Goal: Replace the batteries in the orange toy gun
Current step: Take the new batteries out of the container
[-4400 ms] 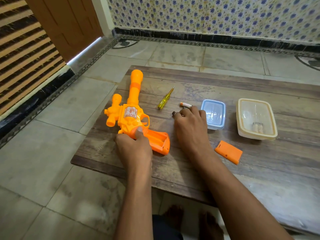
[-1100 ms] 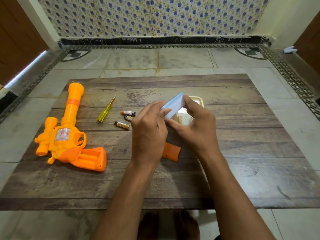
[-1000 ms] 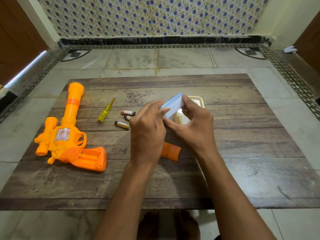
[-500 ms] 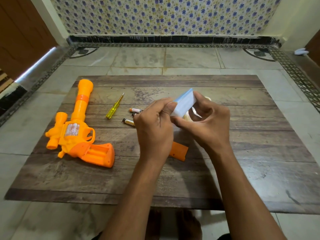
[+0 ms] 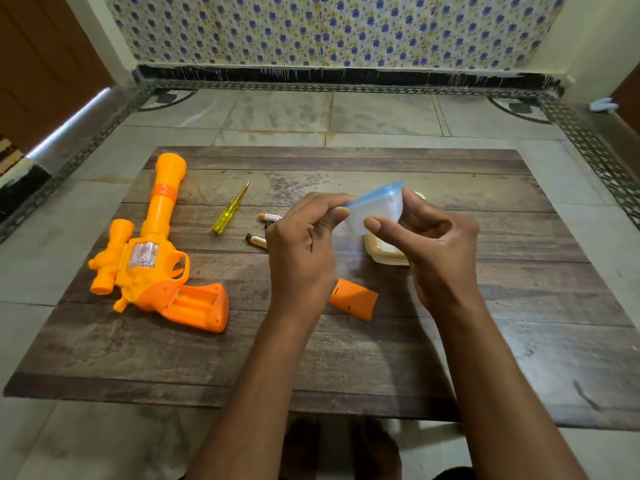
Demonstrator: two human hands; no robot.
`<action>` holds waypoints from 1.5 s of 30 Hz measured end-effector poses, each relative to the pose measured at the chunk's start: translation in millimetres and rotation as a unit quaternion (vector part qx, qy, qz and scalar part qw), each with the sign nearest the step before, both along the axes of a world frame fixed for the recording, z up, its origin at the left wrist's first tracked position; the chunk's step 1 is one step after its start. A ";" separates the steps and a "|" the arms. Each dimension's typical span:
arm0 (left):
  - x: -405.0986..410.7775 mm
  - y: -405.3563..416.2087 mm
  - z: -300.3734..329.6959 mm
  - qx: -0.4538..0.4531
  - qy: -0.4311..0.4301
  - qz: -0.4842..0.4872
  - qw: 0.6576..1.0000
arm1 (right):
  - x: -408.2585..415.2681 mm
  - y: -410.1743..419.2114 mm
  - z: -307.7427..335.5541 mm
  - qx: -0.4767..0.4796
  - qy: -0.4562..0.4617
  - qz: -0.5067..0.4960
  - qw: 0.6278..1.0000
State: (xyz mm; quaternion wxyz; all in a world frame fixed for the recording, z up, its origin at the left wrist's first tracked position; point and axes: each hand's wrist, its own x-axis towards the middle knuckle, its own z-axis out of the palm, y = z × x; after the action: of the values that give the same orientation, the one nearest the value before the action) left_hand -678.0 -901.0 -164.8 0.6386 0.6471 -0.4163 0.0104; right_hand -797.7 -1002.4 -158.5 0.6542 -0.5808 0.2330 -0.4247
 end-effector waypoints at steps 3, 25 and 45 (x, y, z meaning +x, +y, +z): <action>-0.3 -0.1 1.6 -0.007 0.055 -0.022 0.998 | -3.3 -4.5 -2.4 -0.002 -0.003 0.002 1.000; 36.9 -25.5 -8.3 0.033 0.156 0.230 0.960 | 8.5 -3.7 -20.8 -0.192 0.118 -0.013 0.974; 43.2 -51.0 -32.3 0.299 0.116 0.058 0.945 | 8.9 -16.6 -23.8 -0.330 0.223 -0.145 0.906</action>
State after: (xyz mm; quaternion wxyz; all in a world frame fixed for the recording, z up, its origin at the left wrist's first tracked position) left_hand -634.9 -952.0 -197.1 0.4577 0.8283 -0.2849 -0.1529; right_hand -788.8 -1019.1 -182.3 0.2874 -0.8028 0.3012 -0.4268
